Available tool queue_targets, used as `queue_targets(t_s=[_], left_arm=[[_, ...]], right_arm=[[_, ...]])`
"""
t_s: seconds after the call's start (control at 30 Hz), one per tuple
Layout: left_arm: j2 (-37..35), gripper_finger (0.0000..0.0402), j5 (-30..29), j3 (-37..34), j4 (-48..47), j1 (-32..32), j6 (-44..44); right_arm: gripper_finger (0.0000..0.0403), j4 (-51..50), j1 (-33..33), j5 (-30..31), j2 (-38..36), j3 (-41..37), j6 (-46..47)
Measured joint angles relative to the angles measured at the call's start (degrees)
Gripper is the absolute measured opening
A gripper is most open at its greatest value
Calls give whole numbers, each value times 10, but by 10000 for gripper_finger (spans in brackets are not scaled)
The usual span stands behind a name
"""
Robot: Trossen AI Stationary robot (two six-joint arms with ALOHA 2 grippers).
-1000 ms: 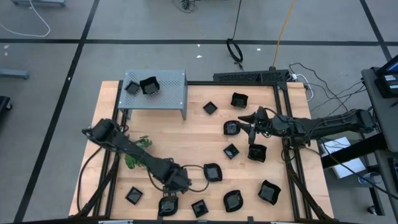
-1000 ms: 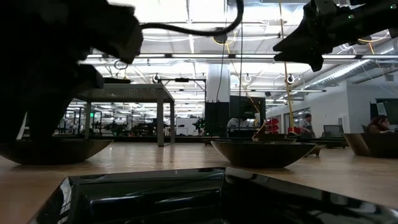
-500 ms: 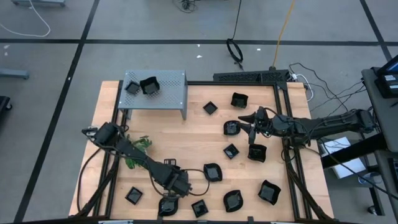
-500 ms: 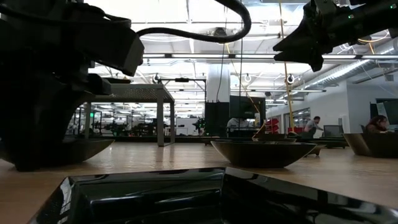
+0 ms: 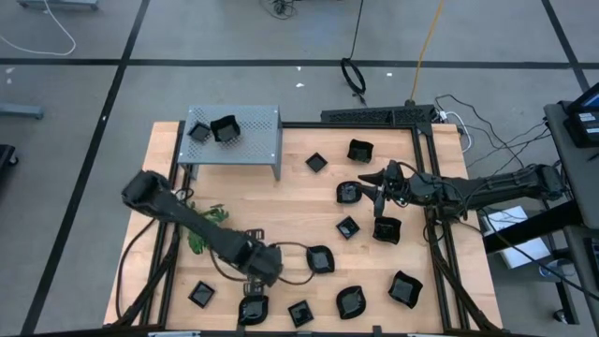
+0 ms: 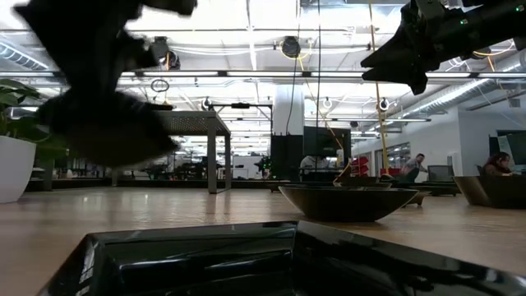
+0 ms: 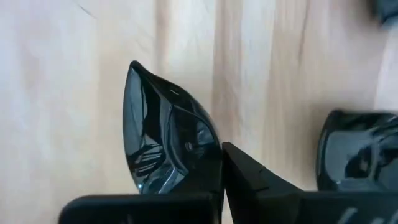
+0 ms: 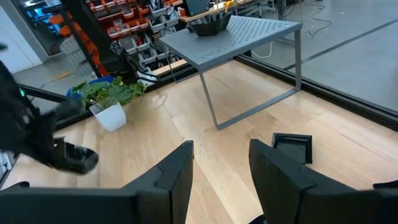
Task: Pick & Place Mini shaped plates
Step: Put the leaf-shaped plate on the shelf
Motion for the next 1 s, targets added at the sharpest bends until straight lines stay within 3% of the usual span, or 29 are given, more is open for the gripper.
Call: queue_targets(t_s=[0.3,0.53,0.77,1.0], left_arm=[[-132,12,-190,0,6,50,24],[-186,9,-287,0,6,147,79],[-190,5,-296,0,5,270,159],[-190,18,-293,0,5,373,162]], right_arm=[[144,1,0,0,0,0,2],[144,2,0,0,0,0,2],[144,0,0,0,0,0,0],[144,0,0,0,0,0,0]])
